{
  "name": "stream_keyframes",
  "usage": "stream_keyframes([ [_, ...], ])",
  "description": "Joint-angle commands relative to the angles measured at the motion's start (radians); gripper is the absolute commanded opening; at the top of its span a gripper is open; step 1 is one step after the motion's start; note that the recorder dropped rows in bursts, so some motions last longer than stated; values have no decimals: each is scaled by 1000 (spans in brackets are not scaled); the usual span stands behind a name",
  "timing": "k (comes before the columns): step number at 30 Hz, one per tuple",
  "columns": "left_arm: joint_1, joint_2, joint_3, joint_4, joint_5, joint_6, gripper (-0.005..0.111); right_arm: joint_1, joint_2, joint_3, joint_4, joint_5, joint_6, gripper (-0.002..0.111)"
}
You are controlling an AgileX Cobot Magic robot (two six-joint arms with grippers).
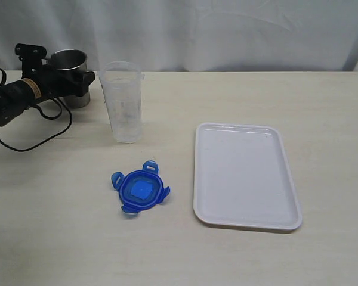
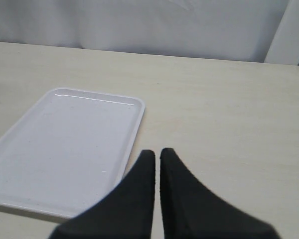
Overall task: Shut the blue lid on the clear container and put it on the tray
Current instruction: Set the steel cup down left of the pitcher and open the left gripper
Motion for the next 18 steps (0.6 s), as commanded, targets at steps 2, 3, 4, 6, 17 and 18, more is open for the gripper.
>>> stream_keyframes([
  [2, -1, -10, -6, -11, -4, -7, 86, 2, -3, -3, -3, -5, -3, 4],
  [3, -1, -10, -6, -11, -4, -7, 86, 2, -3, -3, -3, -5, -3, 4],
  [4, -1, -10, -6, -11, -4, -7, 87, 2, -3, -3, -3, -5, -3, 4],
  [6, -1, -10, -6, -10, -4, -9, 91, 2, -3, -3, -3, -5, -3, 4],
  [17, -1, -20, -6, 42, 3, -61, 99, 2, -3, -3, -3, -5, -3, 4],
  [18, -1, -20, -6, 42, 3, -61, 99, 2, -3, -3, -3, -5, -3, 4],
])
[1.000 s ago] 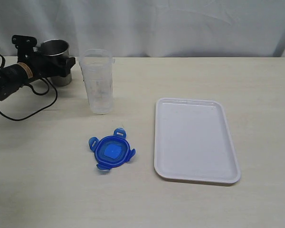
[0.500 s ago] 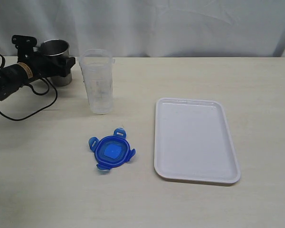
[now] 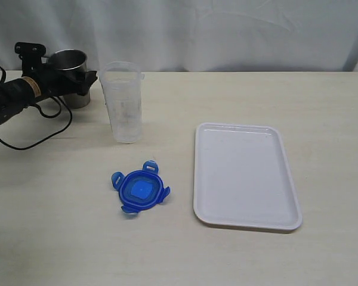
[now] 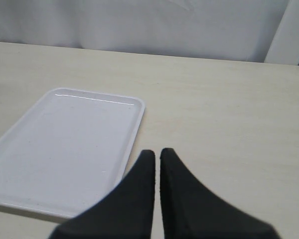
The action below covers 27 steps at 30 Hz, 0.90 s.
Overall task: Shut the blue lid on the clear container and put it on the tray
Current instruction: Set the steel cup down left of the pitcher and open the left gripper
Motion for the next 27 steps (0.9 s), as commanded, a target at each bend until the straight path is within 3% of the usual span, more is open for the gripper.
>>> stream_keyframes([
  [1, -1, -9, -6, 11, -5, -11, 99, 2, -3, -3, -3, -5, -3, 4],
  [27, -1, -15, -6, 79, 9, -20, 99, 2, -3, -3, -3, -5, -3, 4],
])
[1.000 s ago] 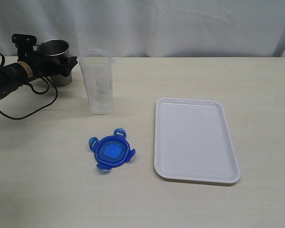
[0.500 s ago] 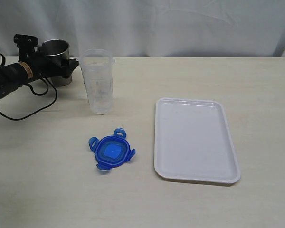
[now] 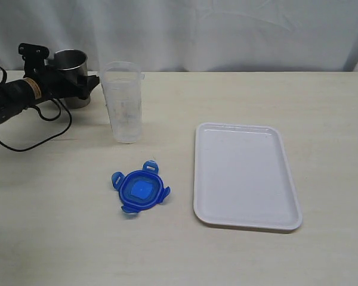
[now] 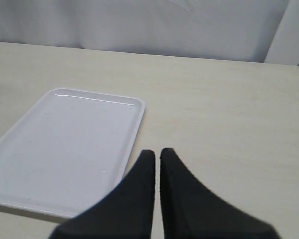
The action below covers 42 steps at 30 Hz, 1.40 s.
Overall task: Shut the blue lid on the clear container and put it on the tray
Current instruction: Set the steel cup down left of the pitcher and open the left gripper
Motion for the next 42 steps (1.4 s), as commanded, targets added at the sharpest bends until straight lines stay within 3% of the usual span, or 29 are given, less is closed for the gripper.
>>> stream_keyframes([
  [1, -1, -13, -6, 23, 4, -16, 99, 2, -3, -3, -3, -5, -3, 4],
  [6, 16, -30, 6, 47, 79, -55, 99, 2, -3, -3, -3, -5, -3, 4],
  [10, 73, -65, 59, 1, 106, -59, 99, 2, -3, -3, -3, -5, -3, 4],
  [13, 112, -78, 96, 28, 52, -57, 99, 2, -3, -3, -3, -5, -3, 4],
  [16, 140, -78, 126, 73, -108, -53, 99, 2, -3, -3, -3, -5, -3, 4],
  [24, 145, -78, 133, 207, -157, -81, 99, 2, -3, -3, -3, -5, -3, 4],
  [42, 173, -78, 133, 264, -153, -135, 99, 2, -3, -3, -3, -5, -3, 4],
])
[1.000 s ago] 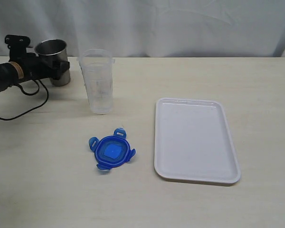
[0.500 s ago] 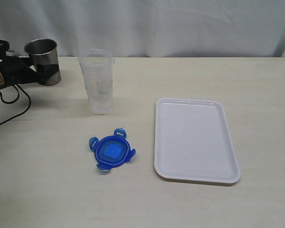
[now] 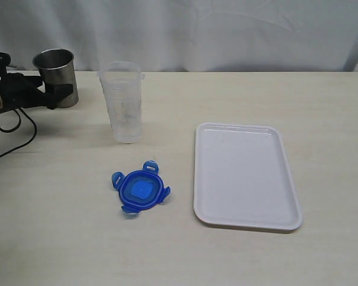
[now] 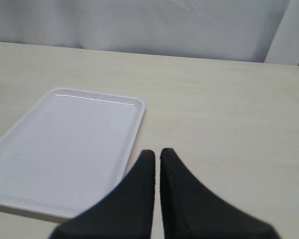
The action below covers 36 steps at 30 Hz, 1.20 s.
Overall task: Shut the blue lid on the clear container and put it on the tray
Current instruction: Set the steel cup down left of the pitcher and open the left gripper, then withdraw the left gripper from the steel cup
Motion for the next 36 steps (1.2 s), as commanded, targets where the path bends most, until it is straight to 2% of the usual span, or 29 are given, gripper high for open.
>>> stream_keyframes([
  [1, 10, -10, 2, 33, -13, -27, 99, 2, -3, -3, -3, -5, -3, 4],
  [9, 40, -10, 85, 19, -21, -10, 99, 2, -3, -3, -3, -5, -3, 4],
  [14, 76, -27, 163, 19, -145, 2, 99, 2, -3, -3, -3, -5, -3, 4],
  [23, 93, -300, 414, -7, -193, 43, 99, 2, -3, -3, -3, -5, -3, 4],
  [26, 93, -412, 497, 30, -193, 43, 99, 2, -3, -3, -3, -5, -3, 4],
  [36, 91, -689, 670, 64, -254, 39, 99, 2, -3, -3, -3, -5, -3, 4],
])
